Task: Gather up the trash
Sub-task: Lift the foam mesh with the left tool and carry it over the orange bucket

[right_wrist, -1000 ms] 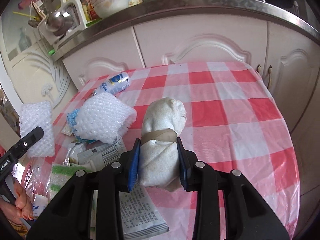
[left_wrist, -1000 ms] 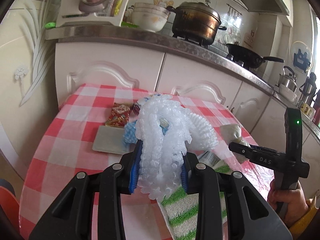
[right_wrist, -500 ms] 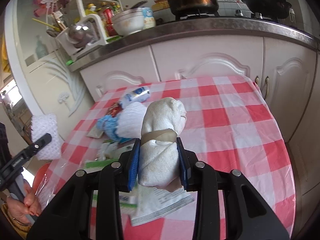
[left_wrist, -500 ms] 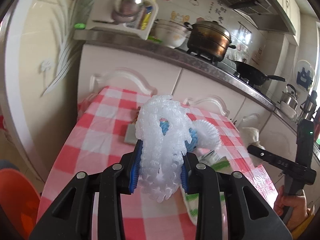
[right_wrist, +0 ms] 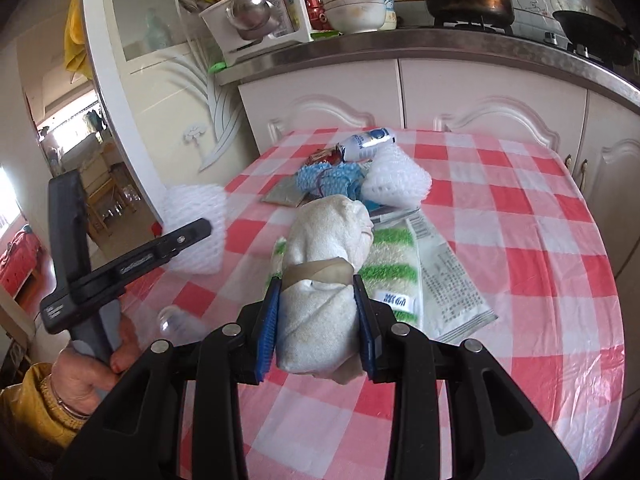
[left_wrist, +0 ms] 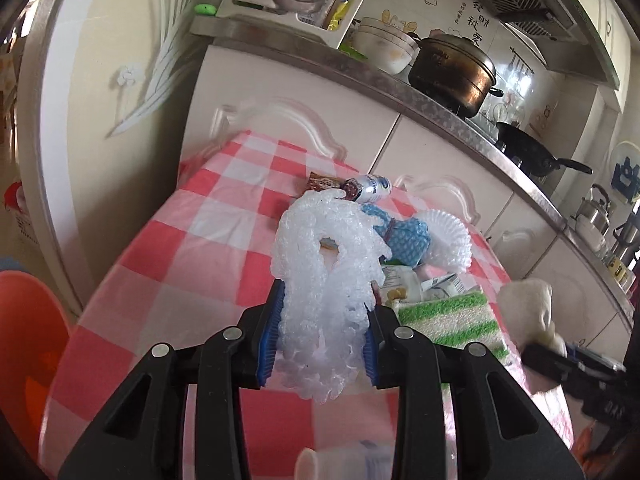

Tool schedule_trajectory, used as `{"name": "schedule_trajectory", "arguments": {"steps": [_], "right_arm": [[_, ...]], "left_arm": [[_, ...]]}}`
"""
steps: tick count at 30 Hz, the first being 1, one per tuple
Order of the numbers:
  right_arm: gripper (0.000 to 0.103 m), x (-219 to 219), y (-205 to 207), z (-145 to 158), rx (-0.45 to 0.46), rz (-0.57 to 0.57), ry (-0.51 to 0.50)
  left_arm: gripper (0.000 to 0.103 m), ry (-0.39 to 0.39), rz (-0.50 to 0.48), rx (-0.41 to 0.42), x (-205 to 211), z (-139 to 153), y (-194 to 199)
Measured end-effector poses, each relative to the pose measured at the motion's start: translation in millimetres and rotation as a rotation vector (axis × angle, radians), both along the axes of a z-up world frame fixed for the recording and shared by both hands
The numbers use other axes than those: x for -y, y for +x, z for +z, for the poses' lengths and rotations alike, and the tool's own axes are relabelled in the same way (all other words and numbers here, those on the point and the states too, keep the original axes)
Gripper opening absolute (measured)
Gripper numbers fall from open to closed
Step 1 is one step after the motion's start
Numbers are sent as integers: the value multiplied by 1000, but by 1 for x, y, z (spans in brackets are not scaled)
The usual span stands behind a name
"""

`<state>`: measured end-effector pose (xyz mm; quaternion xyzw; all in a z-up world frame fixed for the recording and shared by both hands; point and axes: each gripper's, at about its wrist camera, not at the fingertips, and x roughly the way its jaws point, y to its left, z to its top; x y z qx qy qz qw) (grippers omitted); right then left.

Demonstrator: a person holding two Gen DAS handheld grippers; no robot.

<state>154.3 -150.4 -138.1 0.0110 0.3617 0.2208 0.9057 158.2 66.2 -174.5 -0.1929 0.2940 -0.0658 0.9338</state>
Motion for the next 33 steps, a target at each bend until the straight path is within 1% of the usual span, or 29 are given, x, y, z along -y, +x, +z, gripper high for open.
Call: {"name": "schedule_trajectory", "arguments": {"steps": [2,6,13,16,20,25,29,33], "right_arm": [[36,1,-2,-2,1,-5,-17],[36,1,-4,-3,-5,1,-13],[36,-13,-6,-6,-13,51,-10],[36,-20,-7,-5,-12,67,-12],[36,-33,-10,2,0,99,-7],[36,-58,-15,5,5,164,-7],[36,-84,-17,4,-5,229,-12],[36,-122,-22,1,-13,332,-7]], "left_arm": [[36,10,-2,8,6,1,6],[36,9,4,4,8,0,13],[38,5,50,10,-14,2,5],[38,3,55,17,-22,6,1],[38,28,61,25,-28,12,-9],[38,29,79,7,-44,9,-26],[38,51,102,-14,-56,0,-40],[38,41,136,-43,-74,-7,-49]]}}
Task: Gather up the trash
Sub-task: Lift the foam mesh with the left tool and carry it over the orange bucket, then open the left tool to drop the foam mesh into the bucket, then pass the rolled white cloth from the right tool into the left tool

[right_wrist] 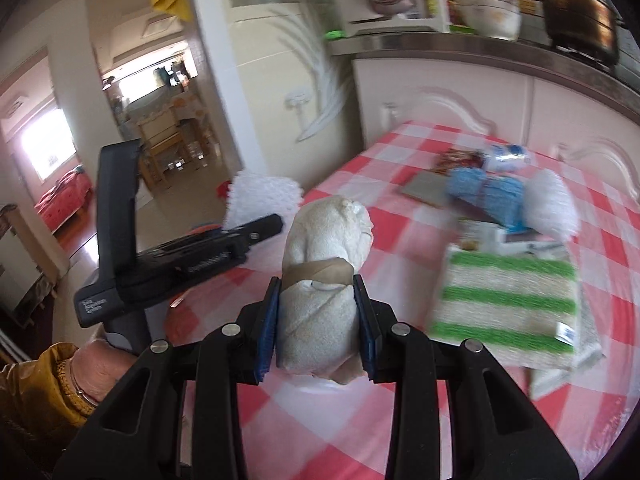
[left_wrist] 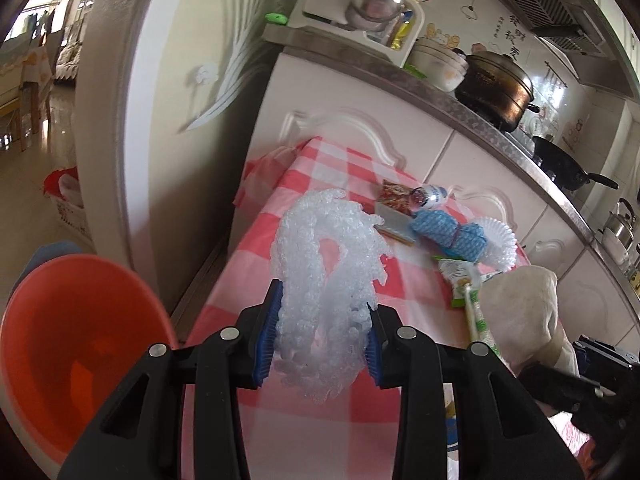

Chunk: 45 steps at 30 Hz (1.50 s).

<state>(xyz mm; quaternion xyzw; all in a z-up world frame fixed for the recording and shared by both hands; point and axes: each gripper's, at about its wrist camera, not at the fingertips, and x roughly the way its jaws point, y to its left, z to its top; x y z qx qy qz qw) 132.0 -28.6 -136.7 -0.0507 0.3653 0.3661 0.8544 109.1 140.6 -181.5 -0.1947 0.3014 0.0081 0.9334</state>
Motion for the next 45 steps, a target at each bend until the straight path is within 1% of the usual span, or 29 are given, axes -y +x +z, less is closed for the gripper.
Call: {"name": "schedule_trajectory", "arguments": {"steps": [4,8,11,15,17,19,24,26,27,28,29,31,32,35,37,39,42,45], "right_arm": [[36,-40,-3,-10,-53,116,39],[36,-67,4,-31,-134,171,72],[35,-83,3,-44,-125,187,24],[36,-99,1,-48,-79,216,-23],[36,-105,1,-49,-65,227,-33],[36,-111,4,-50,-72,238,-33],[36,-128,6,-50,-68,288,-42],[36,-133,8,-52,-72,297,-47],[36,-137,10,-54,-78,301,-48],[36,-139,10,-55,-80,305,-48],[36,-141,11,-56,-75,307,-48],[36,-143,11,-56,-60,310,-51],[36,-143,10,-56,-55,310,-53],[36,-141,10,-56,-52,306,-50],[36,-137,14,-56,-63,288,-32],[36,-131,18,-55,-81,270,-3],[36,-122,25,-55,-91,242,14],[36,-112,26,-54,-96,212,23]], "left_arm": [[37,24,54,10,-20,3,-12],[38,37,120,-2,-50,2,-26],[38,59,157,-25,-69,-1,-38],[39,62,207,-66,-94,-10,-53],[40,54,238,-85,-106,-16,-58],[40,57,267,-116,-118,-25,-61],[42,32,295,-209,-138,-49,-61],[47,18,289,-238,-143,-59,-59],[49,15,282,-269,-145,-67,-57],[57,15,286,-288,-145,-72,-56],[68,11,289,-300,-146,-76,-55],[78,-4,289,-323,-150,-83,-54],[80,-8,291,-329,-150,-85,-55],[84,-14,285,-320,-149,-85,-56],[84,-16,289,-315,-149,-82,-56],[84,-36,287,-296,-149,-77,-58],[84,-50,250,-236,-139,-62,-62],[84,-87,177,-176,-121,-45,-62]]}}
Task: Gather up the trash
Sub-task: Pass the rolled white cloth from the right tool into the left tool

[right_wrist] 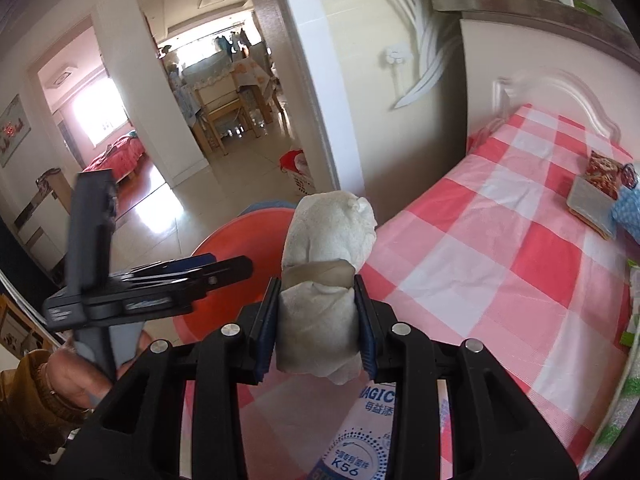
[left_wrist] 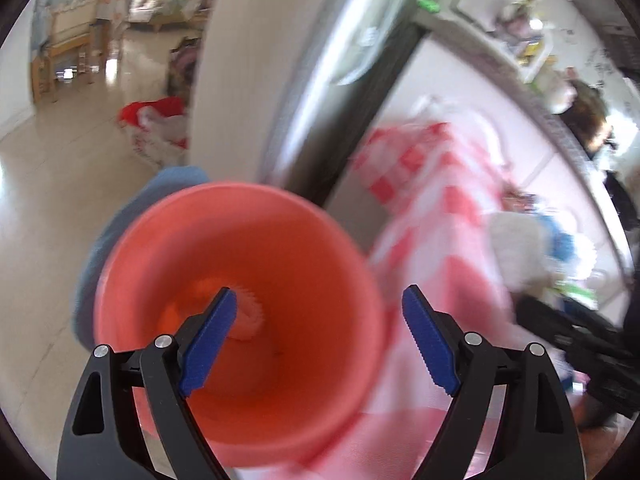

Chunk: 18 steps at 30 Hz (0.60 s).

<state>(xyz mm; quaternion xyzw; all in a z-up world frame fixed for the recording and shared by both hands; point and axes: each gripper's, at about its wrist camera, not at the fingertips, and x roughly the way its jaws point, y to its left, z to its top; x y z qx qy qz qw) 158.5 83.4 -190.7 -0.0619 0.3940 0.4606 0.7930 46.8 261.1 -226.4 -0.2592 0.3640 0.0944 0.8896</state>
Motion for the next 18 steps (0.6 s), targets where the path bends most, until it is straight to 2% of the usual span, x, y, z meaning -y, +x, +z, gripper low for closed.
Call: {"name": "schedule_trajectory", "arguments": {"steps": [6,12,18], "right_arm": [[36,30,10,4,-5,-89,15],[36,64,20,6,13,-178,11],[36,88,18,10,74,-199,2]], "left_arm": [[84,1,-152,83,49,26,8],[84,40,-282,93,99,34,19],[84,-37,-322,111,117,37,37]]}}
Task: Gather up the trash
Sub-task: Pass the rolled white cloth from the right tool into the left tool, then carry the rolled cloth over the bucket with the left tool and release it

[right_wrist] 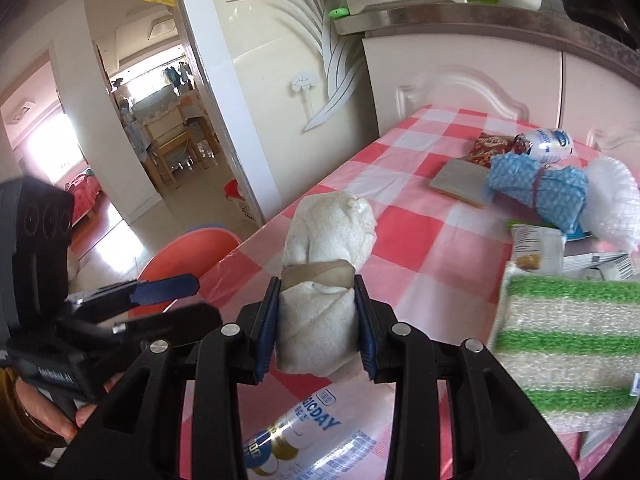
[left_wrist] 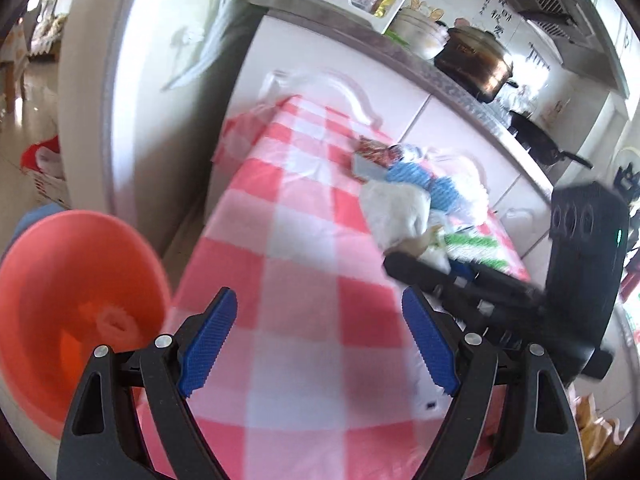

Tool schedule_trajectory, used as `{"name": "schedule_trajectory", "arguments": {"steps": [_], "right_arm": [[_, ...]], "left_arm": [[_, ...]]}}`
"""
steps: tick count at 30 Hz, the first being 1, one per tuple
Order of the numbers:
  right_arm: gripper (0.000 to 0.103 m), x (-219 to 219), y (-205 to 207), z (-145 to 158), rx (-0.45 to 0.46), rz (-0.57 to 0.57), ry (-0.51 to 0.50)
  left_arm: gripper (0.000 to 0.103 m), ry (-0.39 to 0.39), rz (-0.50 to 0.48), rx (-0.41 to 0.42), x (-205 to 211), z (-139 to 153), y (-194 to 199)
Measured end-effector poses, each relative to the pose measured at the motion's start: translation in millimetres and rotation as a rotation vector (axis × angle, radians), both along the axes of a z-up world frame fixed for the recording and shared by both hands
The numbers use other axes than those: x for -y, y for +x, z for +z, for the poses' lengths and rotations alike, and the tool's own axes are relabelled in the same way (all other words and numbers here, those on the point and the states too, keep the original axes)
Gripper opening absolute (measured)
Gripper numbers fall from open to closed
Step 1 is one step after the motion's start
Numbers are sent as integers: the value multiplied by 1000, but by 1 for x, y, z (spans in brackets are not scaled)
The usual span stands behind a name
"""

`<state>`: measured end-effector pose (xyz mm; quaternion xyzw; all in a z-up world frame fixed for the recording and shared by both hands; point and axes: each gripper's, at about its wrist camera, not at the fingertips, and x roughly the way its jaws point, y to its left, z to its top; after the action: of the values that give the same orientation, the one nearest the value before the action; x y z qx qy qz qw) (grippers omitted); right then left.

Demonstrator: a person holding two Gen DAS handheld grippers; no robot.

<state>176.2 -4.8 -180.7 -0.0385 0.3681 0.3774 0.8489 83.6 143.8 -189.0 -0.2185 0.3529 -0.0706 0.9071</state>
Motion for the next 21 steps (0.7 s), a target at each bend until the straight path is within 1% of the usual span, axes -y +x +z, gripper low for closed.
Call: {"name": "schedule_trajectory", "arguments": {"steps": [3,6,7,9,10,12,13,15,16,17,19,21], "right_arm": [[36,3,-4,3,30,26,8],[36,4,-10,5,55,58,5],[36,4,-11,6,60,63,9],[36,4,-11,7,58,80,13],[36,4,-11,7,54,90,12],[37,2,-14,8,62,100,11],[41,2,-15,8,65,97,7],[53,3,-11,7,48,97,4],[64,4,-11,7,51,85,4],[68,7,-11,8,56,78,9],[69,12,-10,8,48,67,13],[69,16,-6,6,27,49,16]], "left_arm": [[84,-64,-28,18,6,6,10],[83,-155,-67,19,11,9,26],[83,-175,-75,18,13,10,31],[72,-197,-95,14,17,9,43],[60,-203,-101,3,20,8,49],[49,-233,-114,-26,23,2,60],[41,-234,-114,-38,24,-1,63],[38,-200,-82,-54,24,-4,66],[38,-183,-69,-57,22,-5,66],[37,-161,-47,-60,19,-5,63],[37,-144,-11,-60,7,-3,58],[37,-109,36,-61,-10,-1,49]]}}
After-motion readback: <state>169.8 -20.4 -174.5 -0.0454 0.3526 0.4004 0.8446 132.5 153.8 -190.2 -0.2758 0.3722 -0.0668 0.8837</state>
